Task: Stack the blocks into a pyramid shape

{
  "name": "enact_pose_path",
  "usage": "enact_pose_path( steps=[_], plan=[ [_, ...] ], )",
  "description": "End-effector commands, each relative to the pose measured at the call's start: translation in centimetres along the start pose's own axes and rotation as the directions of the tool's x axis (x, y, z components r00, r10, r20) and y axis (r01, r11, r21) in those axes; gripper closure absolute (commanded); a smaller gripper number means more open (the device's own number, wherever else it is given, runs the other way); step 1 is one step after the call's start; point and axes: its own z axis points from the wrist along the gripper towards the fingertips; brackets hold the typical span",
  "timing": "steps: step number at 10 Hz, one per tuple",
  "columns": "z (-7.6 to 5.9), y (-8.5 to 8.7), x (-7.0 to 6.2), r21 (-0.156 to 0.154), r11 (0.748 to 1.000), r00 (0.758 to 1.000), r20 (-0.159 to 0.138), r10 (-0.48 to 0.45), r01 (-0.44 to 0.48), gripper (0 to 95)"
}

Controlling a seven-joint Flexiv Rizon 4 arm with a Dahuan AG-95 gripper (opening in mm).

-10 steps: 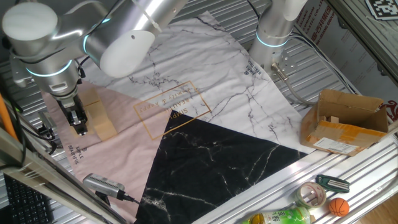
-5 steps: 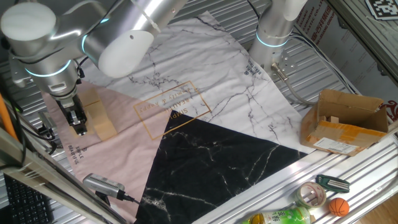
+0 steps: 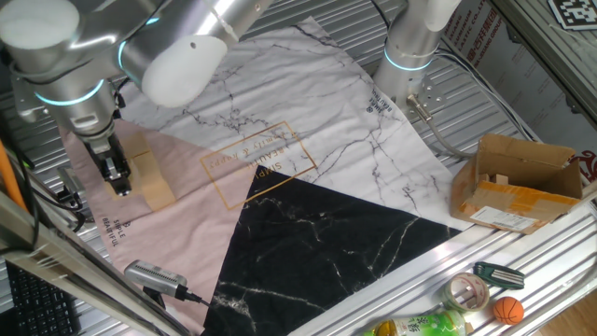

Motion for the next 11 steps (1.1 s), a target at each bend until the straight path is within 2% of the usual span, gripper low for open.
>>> enact_pose_path(
  steps=[1, 5, 7, 11],
  plan=[
    [0.1, -0.3, 0.3, -0.002, 1.000, 1.000, 0.002, -0.007, 0.007, 95.0],
    [-0.6, -1.3, 0.7, -0.003, 1.000, 1.000, -0.005, -0.024, 0.024, 95.0],
    [-0.9, -2.3, 1.5, -0.009, 0.999, 0.999, -0.004, -0.039, 0.039, 95.0],
    [-0.6, -3.7, 3.0, -0.007, 0.997, 0.997, -0.003, -0.079, 0.079, 95.0]
  ],
)
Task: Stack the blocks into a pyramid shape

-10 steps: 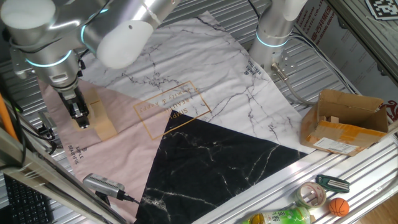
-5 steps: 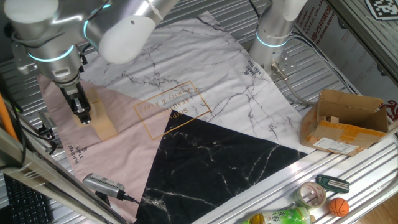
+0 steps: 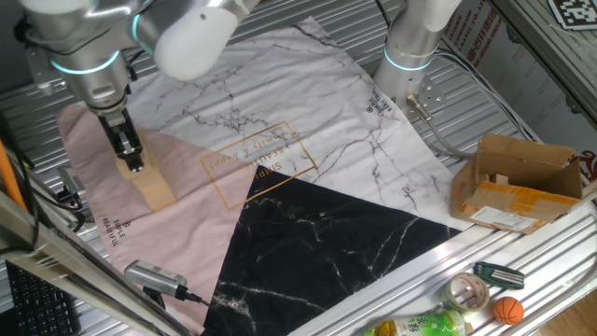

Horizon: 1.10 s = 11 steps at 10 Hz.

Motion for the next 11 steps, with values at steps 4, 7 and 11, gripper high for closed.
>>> enact_pose_path(
  steps=[4, 7, 11],
  plan=[
    [0.4, -0.9, 0.6, 0.004, 0.999, 0.999, -0.010, -0.034, 0.034, 95.0],
    [0.2, -2.1, 0.7, 0.002, 0.998, 0.998, -0.013, -0.062, 0.062, 95.0],
    [0.5, -3.2, 0.4, -0.001, 0.995, 0.995, -0.019, -0.099, 0.099, 95.0]
  ],
)
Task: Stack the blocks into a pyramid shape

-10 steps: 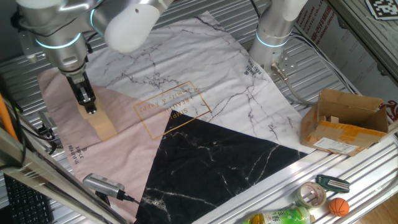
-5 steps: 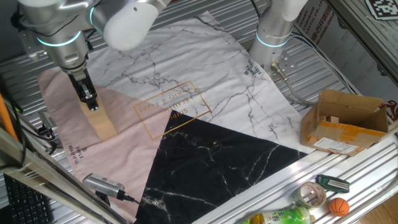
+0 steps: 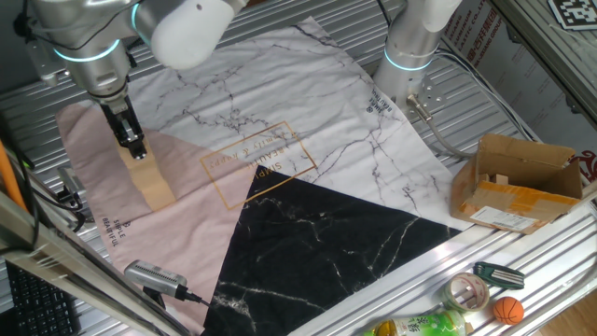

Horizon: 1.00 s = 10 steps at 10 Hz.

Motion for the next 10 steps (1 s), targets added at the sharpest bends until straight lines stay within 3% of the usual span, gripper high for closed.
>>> enact_pose_path(
  steps=[1, 10],
  plan=[
    [0.09, -0.08, 0.05, 0.003, 1.000, 1.000, 0.001, -0.007, 0.007, 95.0],
    [0.59, -0.50, -0.30, -0.013, 0.999, 1.000, -0.002, -0.030, 0.030, 95.0]
  ],
)
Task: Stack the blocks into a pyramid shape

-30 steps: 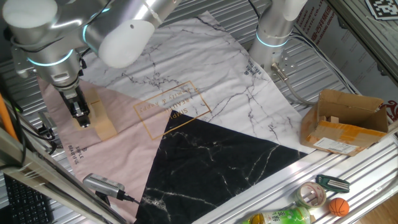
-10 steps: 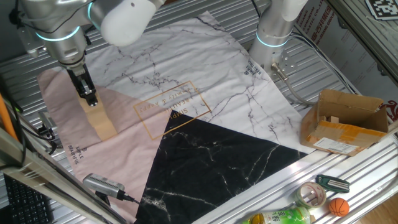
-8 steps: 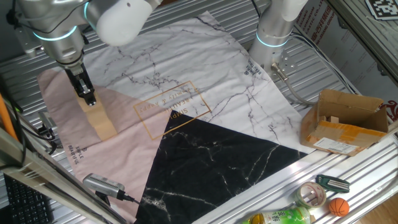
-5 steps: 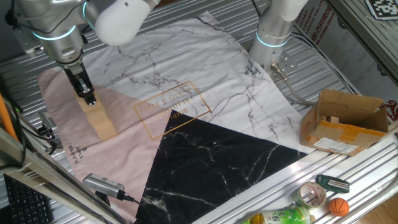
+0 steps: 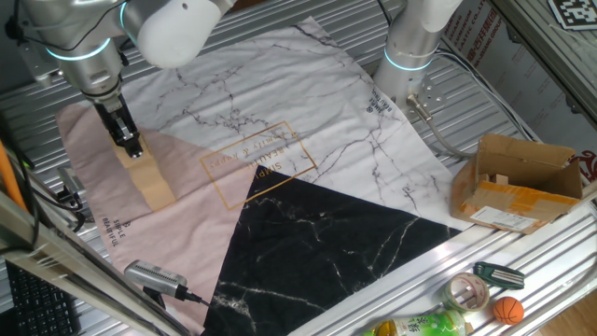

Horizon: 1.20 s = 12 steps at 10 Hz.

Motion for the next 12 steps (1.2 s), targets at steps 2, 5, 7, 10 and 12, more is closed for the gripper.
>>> enact_pose_path(
  steps=[2, 5, 7, 10, 12],
  plan=[
    [0.08, 0.11, -0.03, -0.002, 1.000, 1.000, 0.004, 0.002, -0.002, 95.0],
    [0.13, 0.13, -0.07, -0.003, 1.000, 1.000, 0.003, 0.003, -0.003, 95.0],
    [0.28, 0.06, -0.15, -0.004, 1.000, 1.000, 0.003, 0.002, -0.002, 95.0],
    [0.65, -0.09, -0.28, -0.005, 1.000, 1.000, 0.004, -0.002, 0.002, 95.0],
    [0.93, 0.06, -0.36, -0.005, 1.000, 1.000, 0.005, 0.001, -0.001, 95.0]
  ],
)
